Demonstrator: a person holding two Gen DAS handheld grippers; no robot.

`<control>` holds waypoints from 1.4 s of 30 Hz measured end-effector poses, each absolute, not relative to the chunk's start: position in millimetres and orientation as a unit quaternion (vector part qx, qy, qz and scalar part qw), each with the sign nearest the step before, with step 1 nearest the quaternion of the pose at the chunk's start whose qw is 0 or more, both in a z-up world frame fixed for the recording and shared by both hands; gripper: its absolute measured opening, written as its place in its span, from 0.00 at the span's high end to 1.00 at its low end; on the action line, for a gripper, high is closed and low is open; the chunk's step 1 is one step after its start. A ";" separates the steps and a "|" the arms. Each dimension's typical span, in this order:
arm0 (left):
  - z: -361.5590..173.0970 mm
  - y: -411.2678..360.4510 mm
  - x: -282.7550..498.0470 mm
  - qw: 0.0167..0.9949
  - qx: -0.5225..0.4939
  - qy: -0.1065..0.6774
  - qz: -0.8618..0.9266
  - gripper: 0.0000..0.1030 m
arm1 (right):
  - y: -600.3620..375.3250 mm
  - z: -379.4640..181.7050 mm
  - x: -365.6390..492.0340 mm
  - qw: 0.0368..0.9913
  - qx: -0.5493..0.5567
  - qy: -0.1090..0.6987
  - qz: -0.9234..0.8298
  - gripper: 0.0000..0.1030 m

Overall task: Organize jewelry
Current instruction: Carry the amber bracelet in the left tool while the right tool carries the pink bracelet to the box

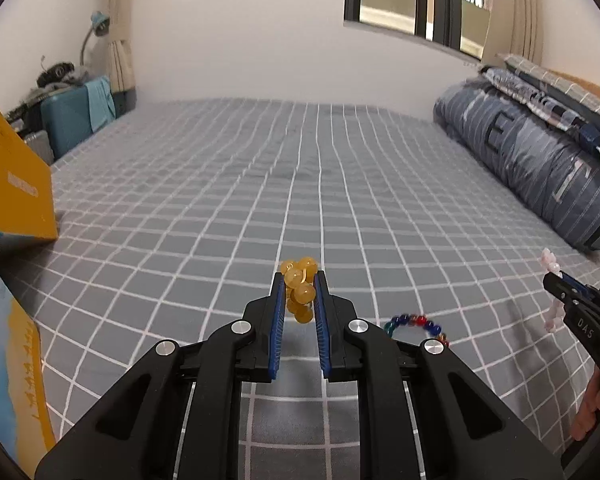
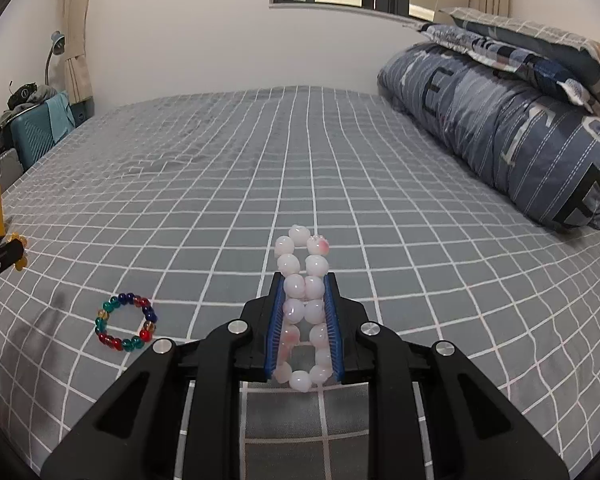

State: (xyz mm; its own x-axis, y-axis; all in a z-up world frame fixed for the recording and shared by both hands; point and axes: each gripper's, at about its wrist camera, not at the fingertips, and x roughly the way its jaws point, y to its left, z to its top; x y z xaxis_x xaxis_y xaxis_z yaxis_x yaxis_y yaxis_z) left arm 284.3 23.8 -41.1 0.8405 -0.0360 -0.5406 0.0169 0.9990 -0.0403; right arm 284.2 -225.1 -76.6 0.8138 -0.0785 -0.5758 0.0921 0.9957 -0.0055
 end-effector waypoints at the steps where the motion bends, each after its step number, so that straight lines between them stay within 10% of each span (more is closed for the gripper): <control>1: -39.0 22.5 282.0 0.962 -0.015 0.274 -0.012 0.88 | -224.2 -75.7 283.3 0.953 0.009 0.300 -0.047 0.82; 42: 54.8 65.3 213.0 0.964 -0.016 0.263 0.035 0.90 | -114.2 23.3 239.3 0.961 0.004 0.275 0.035 0.82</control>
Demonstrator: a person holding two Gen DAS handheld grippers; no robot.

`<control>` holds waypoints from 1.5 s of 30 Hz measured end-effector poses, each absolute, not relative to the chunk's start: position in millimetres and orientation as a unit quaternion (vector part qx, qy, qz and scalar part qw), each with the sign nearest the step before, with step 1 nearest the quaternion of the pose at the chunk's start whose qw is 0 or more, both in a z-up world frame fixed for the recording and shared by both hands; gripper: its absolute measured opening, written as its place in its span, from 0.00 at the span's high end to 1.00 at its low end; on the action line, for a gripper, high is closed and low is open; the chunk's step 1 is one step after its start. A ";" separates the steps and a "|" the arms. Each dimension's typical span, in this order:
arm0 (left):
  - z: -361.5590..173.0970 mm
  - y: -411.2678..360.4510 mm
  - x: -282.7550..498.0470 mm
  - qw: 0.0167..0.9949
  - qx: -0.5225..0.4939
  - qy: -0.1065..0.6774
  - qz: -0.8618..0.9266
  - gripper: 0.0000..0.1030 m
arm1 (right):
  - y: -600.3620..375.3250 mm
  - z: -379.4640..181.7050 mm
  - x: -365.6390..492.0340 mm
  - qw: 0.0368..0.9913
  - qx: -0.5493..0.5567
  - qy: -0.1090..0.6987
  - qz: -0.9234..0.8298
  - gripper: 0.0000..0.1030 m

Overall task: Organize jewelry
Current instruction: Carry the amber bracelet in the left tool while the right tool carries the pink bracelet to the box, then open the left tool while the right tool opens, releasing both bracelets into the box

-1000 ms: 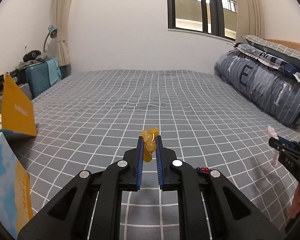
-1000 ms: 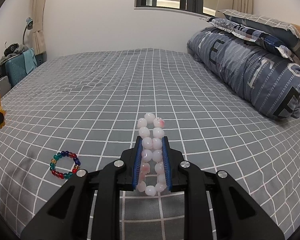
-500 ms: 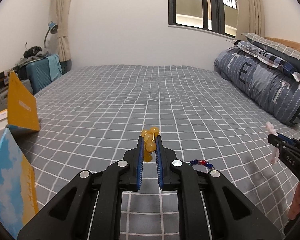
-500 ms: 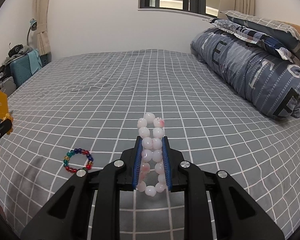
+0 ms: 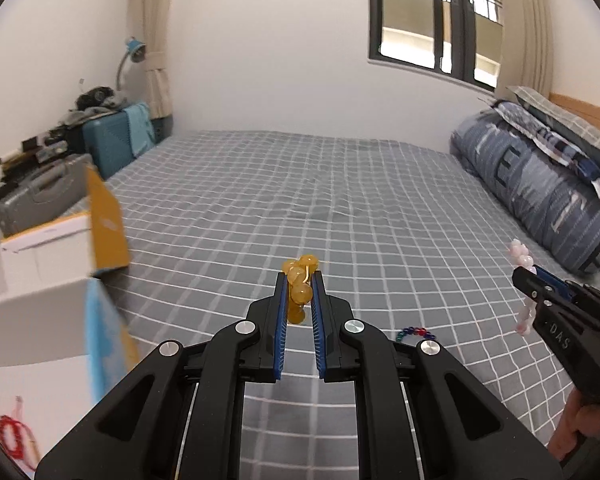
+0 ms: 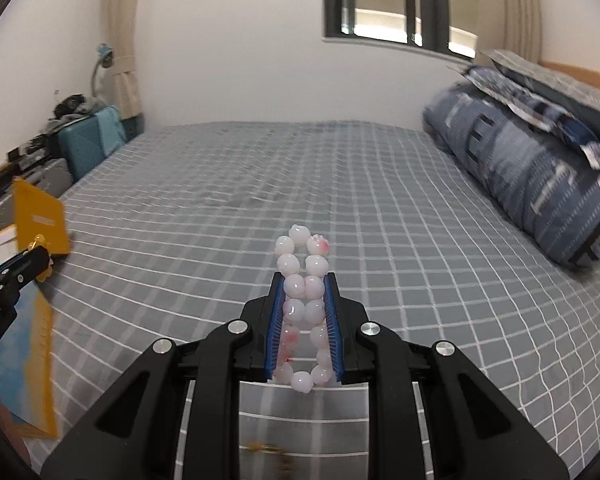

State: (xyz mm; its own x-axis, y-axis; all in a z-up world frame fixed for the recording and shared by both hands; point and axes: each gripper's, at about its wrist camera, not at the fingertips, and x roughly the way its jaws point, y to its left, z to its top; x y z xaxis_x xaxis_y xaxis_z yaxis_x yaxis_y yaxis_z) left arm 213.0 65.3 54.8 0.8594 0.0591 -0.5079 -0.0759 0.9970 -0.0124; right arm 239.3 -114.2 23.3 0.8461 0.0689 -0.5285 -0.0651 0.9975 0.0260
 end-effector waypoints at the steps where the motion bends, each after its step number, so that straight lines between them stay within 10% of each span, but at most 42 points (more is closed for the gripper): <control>1: 62.3 74.0 205.9 0.965 -0.021 0.260 0.036 0.90 | -104.5 28.3 236.8 0.961 0.001 0.274 0.042 0.82; 26: 75.0 320.1 65.0 0.912 -0.082 0.334 0.224 0.90 | 181.1 48.2 159.7 0.907 -0.078 0.308 0.277 0.82; 45: 15.2 387.3 68.5 0.834 -0.116 0.479 0.249 0.90 | 267.2 -19.9 181.4 0.807 -0.180 0.492 0.272 0.82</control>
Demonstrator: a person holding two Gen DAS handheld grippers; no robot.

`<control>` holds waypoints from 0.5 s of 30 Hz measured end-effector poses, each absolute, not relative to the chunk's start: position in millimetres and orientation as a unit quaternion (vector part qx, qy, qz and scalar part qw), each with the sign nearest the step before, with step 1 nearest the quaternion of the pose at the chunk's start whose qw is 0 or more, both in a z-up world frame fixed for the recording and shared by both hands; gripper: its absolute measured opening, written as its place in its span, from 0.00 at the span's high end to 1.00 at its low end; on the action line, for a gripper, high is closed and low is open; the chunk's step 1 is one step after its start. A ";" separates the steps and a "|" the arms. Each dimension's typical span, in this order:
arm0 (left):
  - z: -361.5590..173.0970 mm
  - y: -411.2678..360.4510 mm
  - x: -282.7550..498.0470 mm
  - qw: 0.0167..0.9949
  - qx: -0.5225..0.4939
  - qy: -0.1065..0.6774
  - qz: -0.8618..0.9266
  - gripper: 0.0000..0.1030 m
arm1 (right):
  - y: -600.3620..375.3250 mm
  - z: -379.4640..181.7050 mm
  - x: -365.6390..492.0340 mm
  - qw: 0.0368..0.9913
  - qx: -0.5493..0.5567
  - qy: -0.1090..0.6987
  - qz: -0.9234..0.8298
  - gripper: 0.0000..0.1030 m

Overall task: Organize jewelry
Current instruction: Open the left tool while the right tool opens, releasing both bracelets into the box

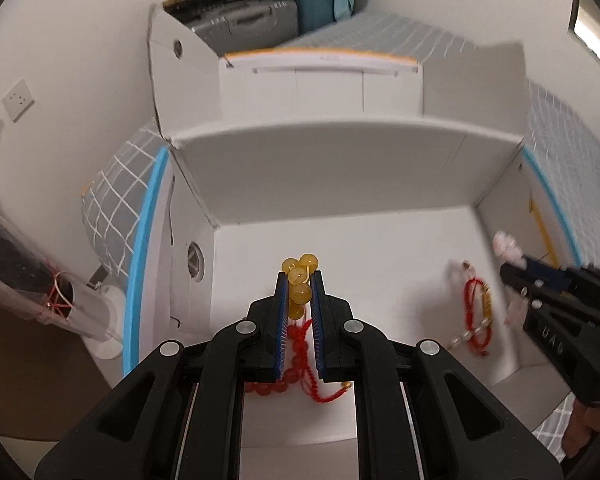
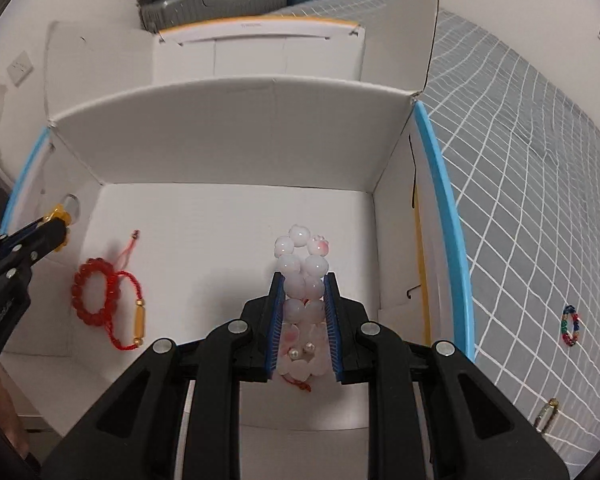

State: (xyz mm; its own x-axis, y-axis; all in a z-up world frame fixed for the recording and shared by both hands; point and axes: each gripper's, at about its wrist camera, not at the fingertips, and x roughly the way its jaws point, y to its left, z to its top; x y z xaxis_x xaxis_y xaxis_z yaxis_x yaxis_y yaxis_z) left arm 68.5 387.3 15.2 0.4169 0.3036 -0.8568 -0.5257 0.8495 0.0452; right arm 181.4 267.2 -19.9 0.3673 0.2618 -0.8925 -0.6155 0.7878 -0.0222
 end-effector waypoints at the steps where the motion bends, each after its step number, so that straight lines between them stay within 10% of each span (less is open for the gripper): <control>1: 14.0 388.6 71.4 0.831 -0.120 0.484 0.247 0.90 | 268.5 -21.8 182.0 0.804 -0.178 0.498 0.272 0.82; 15: 2.0 397.9 72.6 0.817 -0.132 0.508 0.240 0.76 | 274.3 -35.8 184.2 0.787 -0.173 0.534 0.258 0.72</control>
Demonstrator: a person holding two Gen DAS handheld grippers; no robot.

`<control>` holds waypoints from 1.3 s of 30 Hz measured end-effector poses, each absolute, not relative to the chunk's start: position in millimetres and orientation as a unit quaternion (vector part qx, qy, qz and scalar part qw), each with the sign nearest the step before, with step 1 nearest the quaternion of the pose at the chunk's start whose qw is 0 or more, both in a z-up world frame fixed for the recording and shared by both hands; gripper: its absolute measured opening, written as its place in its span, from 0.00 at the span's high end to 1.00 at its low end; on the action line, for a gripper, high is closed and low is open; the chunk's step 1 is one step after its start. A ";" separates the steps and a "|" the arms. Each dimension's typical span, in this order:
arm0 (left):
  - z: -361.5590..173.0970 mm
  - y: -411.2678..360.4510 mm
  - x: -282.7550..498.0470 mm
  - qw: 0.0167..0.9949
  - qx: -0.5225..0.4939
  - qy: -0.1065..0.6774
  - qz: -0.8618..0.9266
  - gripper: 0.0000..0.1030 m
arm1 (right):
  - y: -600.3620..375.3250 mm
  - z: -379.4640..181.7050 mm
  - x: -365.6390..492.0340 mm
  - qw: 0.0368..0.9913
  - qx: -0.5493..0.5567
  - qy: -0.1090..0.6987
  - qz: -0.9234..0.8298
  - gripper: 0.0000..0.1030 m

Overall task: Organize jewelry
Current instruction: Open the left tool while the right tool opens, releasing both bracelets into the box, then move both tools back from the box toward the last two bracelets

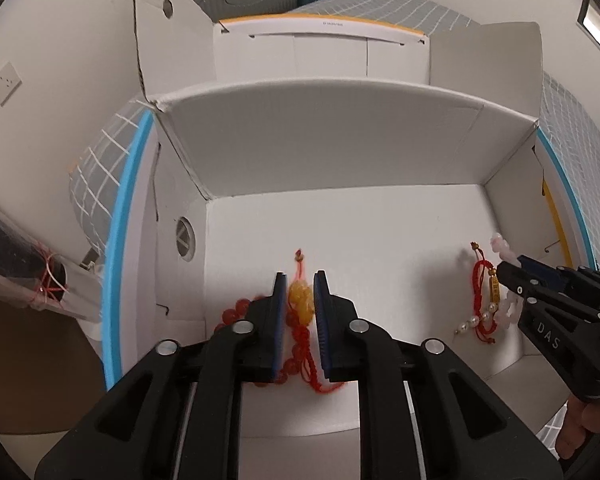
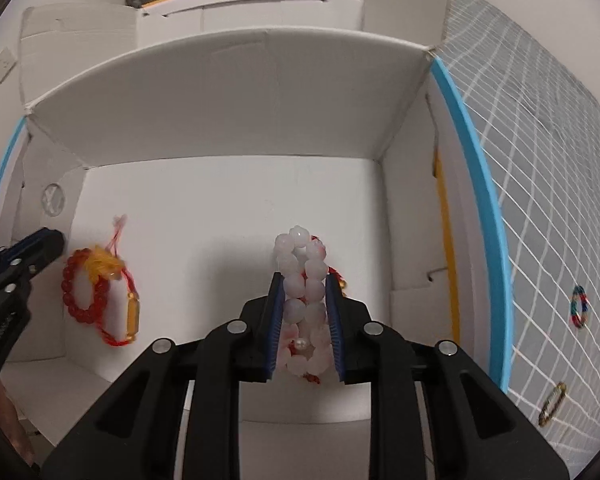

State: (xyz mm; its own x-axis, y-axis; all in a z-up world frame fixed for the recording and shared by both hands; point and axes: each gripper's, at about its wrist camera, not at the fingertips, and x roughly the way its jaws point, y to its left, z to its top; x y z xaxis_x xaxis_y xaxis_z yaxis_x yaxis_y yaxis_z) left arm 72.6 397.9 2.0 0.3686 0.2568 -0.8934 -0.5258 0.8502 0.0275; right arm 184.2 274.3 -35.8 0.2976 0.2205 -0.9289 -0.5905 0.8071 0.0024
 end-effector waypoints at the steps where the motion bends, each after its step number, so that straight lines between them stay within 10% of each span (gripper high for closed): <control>1: 3.4 397.4 72.0 0.816 -0.131 0.507 0.243 0.58 | 274.8 -34.2 183.1 0.788 -0.171 0.532 0.259 0.68; 6: 12.7 396.5 66.9 0.821 -0.125 0.491 0.264 0.27 | 270.7 -17.2 176.6 0.801 -0.159 0.513 0.267 0.38; 11: 24.5 391.0 62.0 0.833 -0.109 0.469 0.272 0.17 | 263.1 7.8 171.1 0.830 -0.153 0.474 0.251 0.10; 39: 68.9 192.3 120.5 0.907 -0.051 0.404 0.110 0.05 | 11.3 55.0 246.9 0.904 -0.071 0.401 0.131 0.07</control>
